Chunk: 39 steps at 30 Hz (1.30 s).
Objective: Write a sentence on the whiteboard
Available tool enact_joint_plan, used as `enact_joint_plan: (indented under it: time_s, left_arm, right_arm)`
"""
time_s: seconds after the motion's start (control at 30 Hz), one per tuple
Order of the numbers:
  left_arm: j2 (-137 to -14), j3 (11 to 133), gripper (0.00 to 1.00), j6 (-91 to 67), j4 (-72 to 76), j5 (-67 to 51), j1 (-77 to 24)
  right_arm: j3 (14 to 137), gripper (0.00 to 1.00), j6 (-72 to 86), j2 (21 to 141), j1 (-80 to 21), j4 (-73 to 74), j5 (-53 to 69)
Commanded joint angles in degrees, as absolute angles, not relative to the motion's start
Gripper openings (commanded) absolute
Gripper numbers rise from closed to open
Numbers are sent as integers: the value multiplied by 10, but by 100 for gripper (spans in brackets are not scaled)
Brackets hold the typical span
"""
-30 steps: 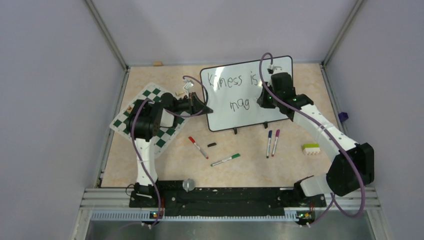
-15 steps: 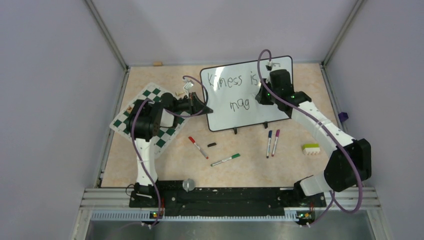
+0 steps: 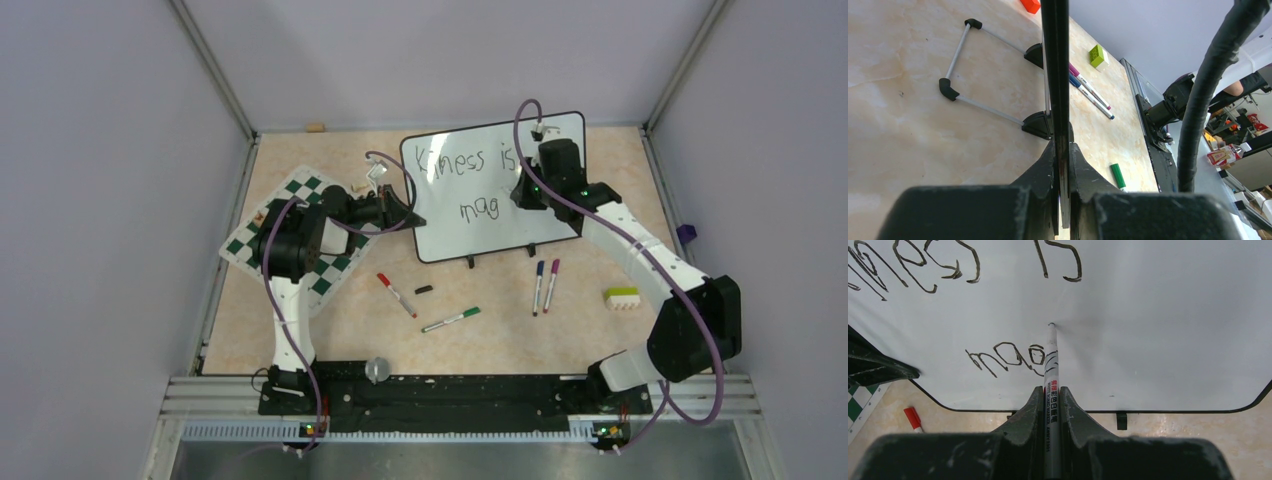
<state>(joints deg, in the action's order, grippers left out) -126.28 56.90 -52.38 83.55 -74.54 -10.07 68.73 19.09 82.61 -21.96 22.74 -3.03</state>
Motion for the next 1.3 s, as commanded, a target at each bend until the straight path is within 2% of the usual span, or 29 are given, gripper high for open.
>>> enact_joint_plan:
  time_s: [0.0,0.3,0.5,1.27]
  left_arm:
    - [-1245,581,0,-497,928,-757,-101]
    - [-1245,580,0,-496,928,-758,-101]
    - [-1245,578,0,-494,928,-757,-101]
    - [-1245,580,0,-496,928,-758,-101]
  right_arm:
    - [705,0,186,825,-217,210,-25]
    - [698,0,194,818,-216,224,-69]
    - [697,0,196,818,-216,211,-29]
    - [664,0,187,764,-216,227,-17]
